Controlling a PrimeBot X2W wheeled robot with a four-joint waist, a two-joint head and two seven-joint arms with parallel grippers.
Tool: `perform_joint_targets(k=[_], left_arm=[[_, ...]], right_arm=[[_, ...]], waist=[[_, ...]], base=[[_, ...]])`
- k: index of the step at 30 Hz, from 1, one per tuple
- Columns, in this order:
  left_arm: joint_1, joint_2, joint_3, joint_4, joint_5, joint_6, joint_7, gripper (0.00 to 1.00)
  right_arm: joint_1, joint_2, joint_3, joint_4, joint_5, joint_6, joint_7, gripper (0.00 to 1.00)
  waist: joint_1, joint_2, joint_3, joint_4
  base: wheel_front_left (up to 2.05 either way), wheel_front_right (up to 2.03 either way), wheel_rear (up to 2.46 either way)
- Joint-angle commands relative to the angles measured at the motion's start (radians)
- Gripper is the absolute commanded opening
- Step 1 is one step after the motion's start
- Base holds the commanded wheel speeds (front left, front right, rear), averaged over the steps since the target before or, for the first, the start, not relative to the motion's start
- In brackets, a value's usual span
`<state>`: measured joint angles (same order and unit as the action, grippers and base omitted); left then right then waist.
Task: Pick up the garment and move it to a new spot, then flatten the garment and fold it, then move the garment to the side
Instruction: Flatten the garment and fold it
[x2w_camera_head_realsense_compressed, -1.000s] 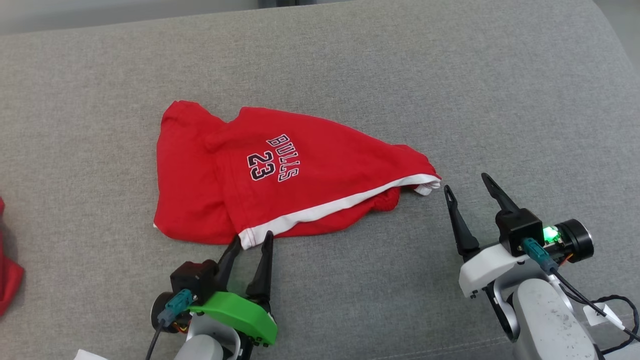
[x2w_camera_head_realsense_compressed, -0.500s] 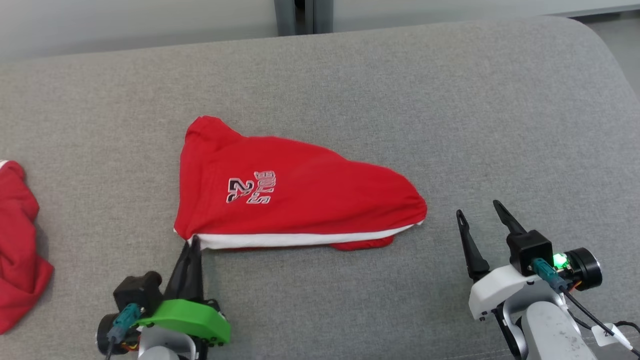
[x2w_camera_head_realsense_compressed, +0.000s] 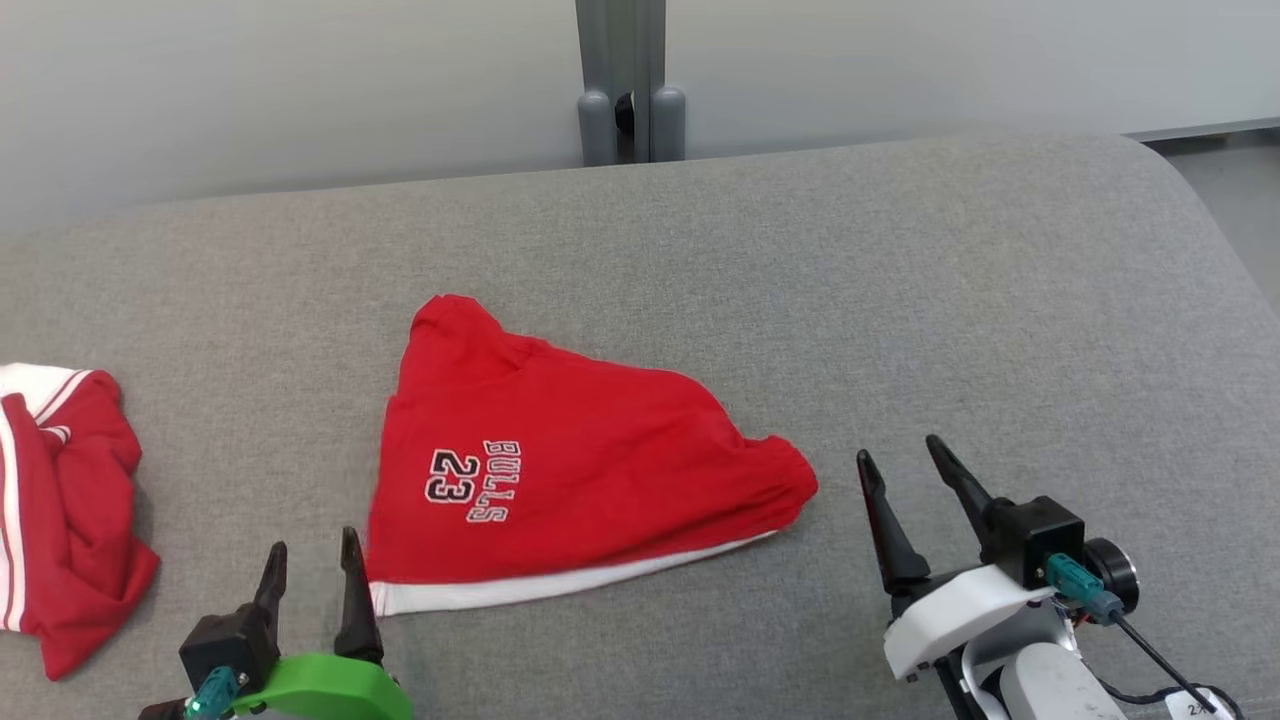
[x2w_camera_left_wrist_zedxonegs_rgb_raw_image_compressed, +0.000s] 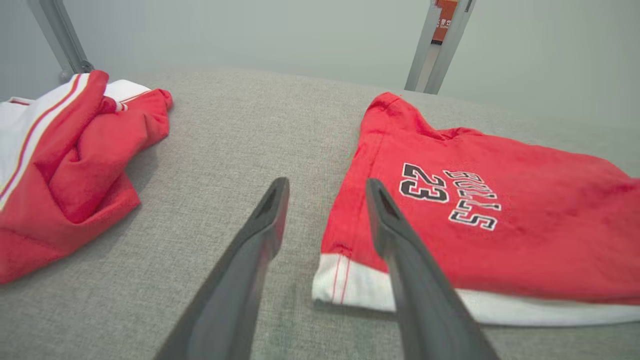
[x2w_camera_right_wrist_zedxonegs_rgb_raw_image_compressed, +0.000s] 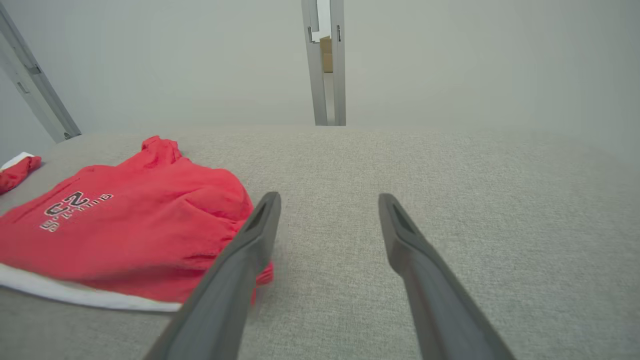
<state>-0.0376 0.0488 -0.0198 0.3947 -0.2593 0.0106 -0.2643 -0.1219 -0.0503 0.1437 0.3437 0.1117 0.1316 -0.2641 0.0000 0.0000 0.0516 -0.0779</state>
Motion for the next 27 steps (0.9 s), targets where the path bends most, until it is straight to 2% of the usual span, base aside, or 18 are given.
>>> perform_joint_targets(k=[1, 6, 11, 19, 24, 25, 26, 27], left_arm=[[0.023, 0.004, -0.003, -0.021, 0.0, 0.013, 0.0, 1.0], [0.052, 0.004, -0.03, -0.065, 0.007, 0.024, 0.0, 1.0], [0.038, 0.004, -0.063, -0.079, 0.013, 0.016, 0.0, 1.0], [0.011, 0.004, -0.087, -0.082, 0.013, 0.012, 0.0, 1.0], [0.001, 0.004, -0.088, -0.09, 0.011, 0.005, 0.0, 1.0], [0.001, 0.004, -0.091, -0.093, 0.009, 0.004, 0.0, 1.0], [0.0, 0.004, -0.093, -0.095, 0.008, 0.003, 0.0, 1.0], [-0.003, 0.004, -0.099, -0.099, 0.007, 0.003, 0.0, 1.0]], right_arm=[[0.022, -0.002, 0.026, -0.006, 0.025, -0.002, 0.0, 1.0], [0.02, -0.002, 0.108, 0.035, 0.096, -0.002, 0.0, 1.0], [-0.039, -0.012, 0.122, 0.106, 0.164, -0.002, 0.0, 1.0], [-0.13, -0.057, 0.191, 0.256, 0.264, -0.002, 0.0, 1.0], [-0.171, -0.109, 0.274, 0.24, 0.322, -0.002, 0.0, 0.98], [-0.175, -0.118, 0.287, 0.228, 0.328, -0.002, 0.0, 0.53], [-0.179, -0.126, 0.298, 0.218, 0.331, -0.002, 0.0, 0.0], [-0.185, -0.135, 0.302, 0.209, 0.34, -0.002, 0.0, 0.0]], waist=[[0.0, 0.0, -0.013, 0.009], [0.0, 0.0, -0.004, 0.036], [0.0, 0.0, 0.03, 0.083], [0.0, 0.0, 0.069, 0.154], [0.0, 0.0, 0.089, 0.174], [0.0, 0.0, 0.093, 0.178], [0.0, 0.0, 0.098, 0.181], [0.0, 0.0, 0.103, 0.185]], base=[[0.0, 0.0, 0.0], [0.0, 0.0, 0.0], [0.0, 0.0, 0.0], [0.0, 0.0, 0.0], [0.0, 0.0, 0.0], [0.0, 0.0, 0.0], [0.0, 0.0, 0.0], [0.0, 0.0, 0.0]])
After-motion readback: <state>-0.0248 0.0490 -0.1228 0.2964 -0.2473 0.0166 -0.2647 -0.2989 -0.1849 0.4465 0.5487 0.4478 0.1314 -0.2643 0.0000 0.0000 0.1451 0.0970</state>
